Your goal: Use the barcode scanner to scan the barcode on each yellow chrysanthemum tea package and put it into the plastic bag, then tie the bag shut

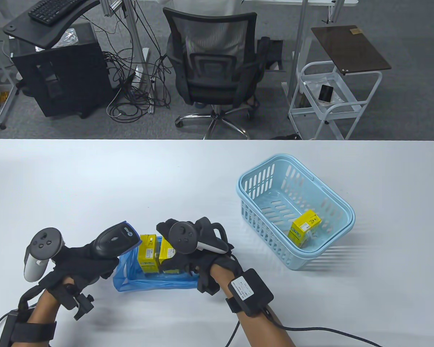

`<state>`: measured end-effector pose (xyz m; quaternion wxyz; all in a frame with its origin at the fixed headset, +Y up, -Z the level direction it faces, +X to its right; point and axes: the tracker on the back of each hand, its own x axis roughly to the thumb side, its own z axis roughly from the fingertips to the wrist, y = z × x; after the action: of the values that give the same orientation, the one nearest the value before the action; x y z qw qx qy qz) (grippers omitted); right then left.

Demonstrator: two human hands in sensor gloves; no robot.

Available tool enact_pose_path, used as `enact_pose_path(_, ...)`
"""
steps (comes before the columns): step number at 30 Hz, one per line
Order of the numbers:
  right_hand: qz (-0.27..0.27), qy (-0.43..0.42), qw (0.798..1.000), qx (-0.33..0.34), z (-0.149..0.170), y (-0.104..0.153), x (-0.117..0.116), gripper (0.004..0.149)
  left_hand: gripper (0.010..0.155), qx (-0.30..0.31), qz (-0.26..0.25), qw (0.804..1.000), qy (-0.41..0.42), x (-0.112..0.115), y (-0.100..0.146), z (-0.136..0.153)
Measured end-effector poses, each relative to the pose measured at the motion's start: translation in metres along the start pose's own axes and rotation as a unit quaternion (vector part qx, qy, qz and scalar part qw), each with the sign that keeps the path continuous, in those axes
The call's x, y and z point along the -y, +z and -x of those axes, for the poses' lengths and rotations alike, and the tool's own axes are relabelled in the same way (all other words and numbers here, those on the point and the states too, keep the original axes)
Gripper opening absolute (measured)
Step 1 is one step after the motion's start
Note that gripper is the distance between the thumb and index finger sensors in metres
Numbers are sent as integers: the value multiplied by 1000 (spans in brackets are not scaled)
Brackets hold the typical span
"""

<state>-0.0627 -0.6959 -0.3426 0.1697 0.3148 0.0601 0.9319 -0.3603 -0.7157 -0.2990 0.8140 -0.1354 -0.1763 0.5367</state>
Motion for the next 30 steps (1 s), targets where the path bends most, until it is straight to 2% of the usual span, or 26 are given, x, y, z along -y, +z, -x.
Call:
enact_pose_path(3,24,5,1000,-20,5,9,25,99,71,0,2,1000,3,0,0,0)
enact_pose_path(8,88,19,992,-84,28,28,93,98,74,1,1,1000,4,0,0,0)
enact_pose_path(11,86,45,983,-156,56,39,134,99,74,-3,0,1000,9,0,-1,2)
enact_pose_path(14,69,78,966,-237,92,54,159,100,75,-5,-2,1000,5,0,0,2)
enact_pose_path(17,14,90,941,-325,132,70,166,102,74,1,-3,1000,4,-1,0,0)
enact_pose_path(19,-35,95,913,-396,158,81,164,101,74,2,-3,1000,5,-1,0,-1)
enact_pose_path(21,-103,92,869,-476,181,93,157,100,74,-1,0,1000,6,-1,0,0)
enact_pose_path(23,-144,86,848,-503,192,97,151,97,74,-6,5,1000,9,0,-1,1)
enact_pose_path(24,-157,87,842,-509,196,98,148,95,74,-9,7,1000,7,1,-1,2)
enact_pose_path(27,-159,104,840,-508,206,96,142,88,74,-13,11,1000,4,2,-2,3)
enact_pose_path(30,-186,101,834,-509,215,91,132,85,74,-17,14,1000,3,2,-2,3)
